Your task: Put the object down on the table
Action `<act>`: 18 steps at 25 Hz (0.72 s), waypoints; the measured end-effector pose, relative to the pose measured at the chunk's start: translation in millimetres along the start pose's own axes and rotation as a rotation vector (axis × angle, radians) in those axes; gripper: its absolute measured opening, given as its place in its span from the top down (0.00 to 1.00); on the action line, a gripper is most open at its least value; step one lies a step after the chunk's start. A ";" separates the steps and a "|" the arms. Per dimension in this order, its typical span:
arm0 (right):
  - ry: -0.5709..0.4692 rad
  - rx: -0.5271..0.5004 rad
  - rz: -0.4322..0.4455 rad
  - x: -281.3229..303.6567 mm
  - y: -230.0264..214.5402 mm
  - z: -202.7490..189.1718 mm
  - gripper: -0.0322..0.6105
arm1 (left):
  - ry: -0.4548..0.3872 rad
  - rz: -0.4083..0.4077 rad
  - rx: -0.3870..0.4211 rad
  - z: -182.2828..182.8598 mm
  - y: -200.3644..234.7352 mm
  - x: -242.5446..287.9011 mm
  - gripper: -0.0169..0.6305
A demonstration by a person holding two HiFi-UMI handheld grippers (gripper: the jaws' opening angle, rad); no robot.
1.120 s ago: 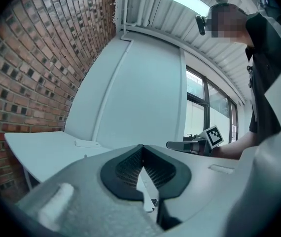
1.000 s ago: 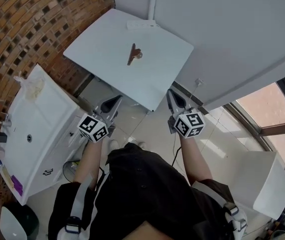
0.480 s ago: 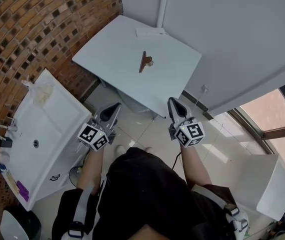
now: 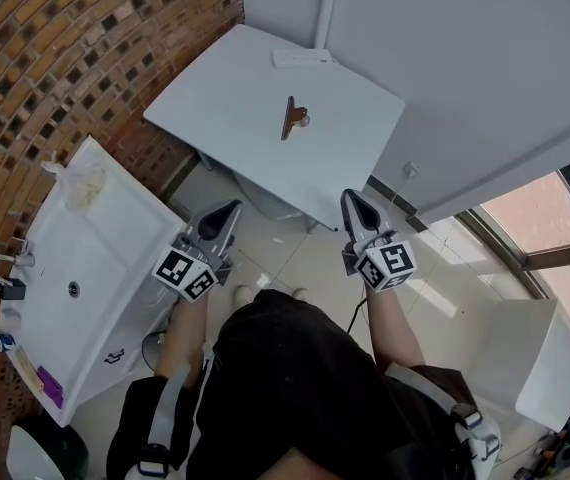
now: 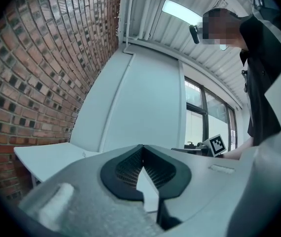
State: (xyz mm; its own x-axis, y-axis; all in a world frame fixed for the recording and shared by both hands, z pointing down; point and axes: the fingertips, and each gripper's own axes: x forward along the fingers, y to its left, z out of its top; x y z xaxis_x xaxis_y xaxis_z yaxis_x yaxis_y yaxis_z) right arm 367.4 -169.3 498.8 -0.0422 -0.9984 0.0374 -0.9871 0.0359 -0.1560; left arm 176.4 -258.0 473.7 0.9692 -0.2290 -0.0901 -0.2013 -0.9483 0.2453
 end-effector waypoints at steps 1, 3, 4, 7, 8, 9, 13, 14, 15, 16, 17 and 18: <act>0.000 -0.006 0.001 0.8 1.2 0.7 0.95 | -0.003 -0.003 -0.002 0.8 -0.4 0.3 0.97; -0.003 -0.018 -0.005 2.6 2.2 1.8 0.95 | -0.009 -0.008 -0.004 1.4 -0.1 1.1 0.97; -0.004 -0.024 -0.009 3.9 2.4 2.1 0.95 | -0.009 -0.011 -0.003 1.4 0.6 1.4 0.97; -0.007 -0.038 -0.010 7.3 2.4 5.3 0.95 | -0.004 -0.018 0.004 1.8 4.0 2.3 0.97; -0.009 -0.043 -0.011 7.8 1.6 7.2 0.95 | -0.002 -0.020 0.009 2.3 5.5 2.9 0.97; -0.012 -0.048 -0.014 7.8 0.2 9.0 0.95 | 0.000 -0.022 0.014 2.7 6.8 3.5 0.97; -0.012 -0.052 -0.027 3.7 -9.0 11.4 0.95 | 0.014 -0.024 0.026 2.1 8.4 4.7 0.97; -0.010 -0.055 -0.028 3.3 -11.1 11.5 0.95 | 0.015 -0.025 0.027 2.0 8.5 6.0 0.97; -0.008 -0.061 -0.029 3.5 -12.4 11.9 0.95 | 0.016 -0.028 0.028 2.1 8.8 7.3 0.97; -0.008 -0.068 -0.029 4.2 -12.7 12.6 0.95 | 0.017 -0.033 0.030 2.2 9.1 8.3 0.97; -0.009 -0.073 -0.028 5.3 -12.2 13.6 0.95 | 0.019 -0.037 0.030 2.1 9.4 8.6 0.97; -0.011 -0.077 -0.027 6.7 -11.4 14.7 0.95 | 0.021 -0.041 0.030 1.8 9.7 8.7 0.97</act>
State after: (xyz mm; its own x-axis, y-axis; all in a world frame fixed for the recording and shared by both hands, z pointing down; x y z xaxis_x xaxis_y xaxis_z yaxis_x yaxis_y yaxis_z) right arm 380.6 -177.0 486.3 -0.0141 -0.9995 0.0295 -0.9968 0.0117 -0.0789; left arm 182.7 -269.6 473.6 0.9795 -0.1854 -0.0789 -0.1651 -0.9631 0.2127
